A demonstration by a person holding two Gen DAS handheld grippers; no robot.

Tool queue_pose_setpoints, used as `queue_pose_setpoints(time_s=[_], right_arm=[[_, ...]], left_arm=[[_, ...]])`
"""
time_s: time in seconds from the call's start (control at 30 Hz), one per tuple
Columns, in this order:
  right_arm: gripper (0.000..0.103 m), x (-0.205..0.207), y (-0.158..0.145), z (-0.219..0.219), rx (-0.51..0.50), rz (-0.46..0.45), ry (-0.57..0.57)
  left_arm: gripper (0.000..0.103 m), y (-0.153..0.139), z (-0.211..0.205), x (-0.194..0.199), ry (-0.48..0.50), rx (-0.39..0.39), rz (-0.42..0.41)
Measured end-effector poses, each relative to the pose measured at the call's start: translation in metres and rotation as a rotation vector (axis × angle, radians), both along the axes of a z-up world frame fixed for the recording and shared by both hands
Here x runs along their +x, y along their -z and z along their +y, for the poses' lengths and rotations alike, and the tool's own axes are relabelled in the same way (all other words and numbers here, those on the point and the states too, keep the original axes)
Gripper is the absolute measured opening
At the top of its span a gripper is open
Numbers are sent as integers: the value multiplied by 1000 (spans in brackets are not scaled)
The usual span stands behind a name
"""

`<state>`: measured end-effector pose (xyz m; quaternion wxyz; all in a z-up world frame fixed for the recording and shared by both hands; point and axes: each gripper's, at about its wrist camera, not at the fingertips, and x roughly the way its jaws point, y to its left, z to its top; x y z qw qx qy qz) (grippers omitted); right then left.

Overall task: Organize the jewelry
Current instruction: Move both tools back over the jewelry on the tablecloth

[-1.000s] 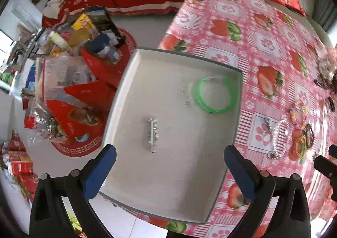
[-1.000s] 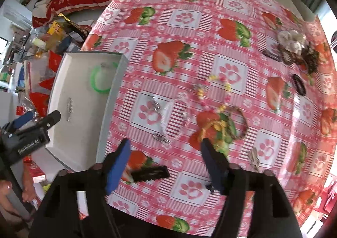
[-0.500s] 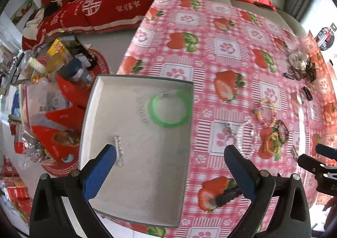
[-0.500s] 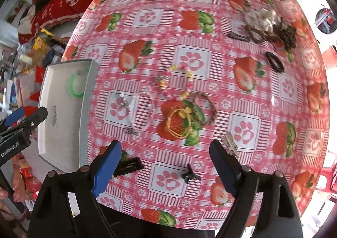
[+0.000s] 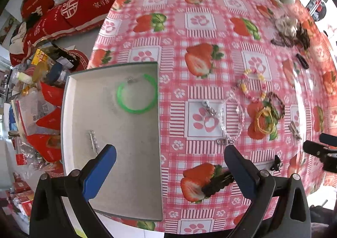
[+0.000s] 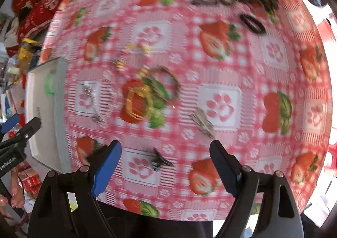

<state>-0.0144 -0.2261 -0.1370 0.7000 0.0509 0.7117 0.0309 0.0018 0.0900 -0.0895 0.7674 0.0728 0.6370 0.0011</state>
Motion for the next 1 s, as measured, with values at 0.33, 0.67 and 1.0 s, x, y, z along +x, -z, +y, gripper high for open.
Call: queue_pose_setpoints(time_s=[0.33,0.67,1.0], right_arm=[[88,-7,19,-72,-31,61,121],[88,-7,35,-79,-50,67,67],[88,-3,57,-55,-70,56,-40]], left_arm=[[103,24,-22,0,28,-16,61],[103,48,-41,8,28,-78,107],[78,73,-49,16,30,-124,174]])
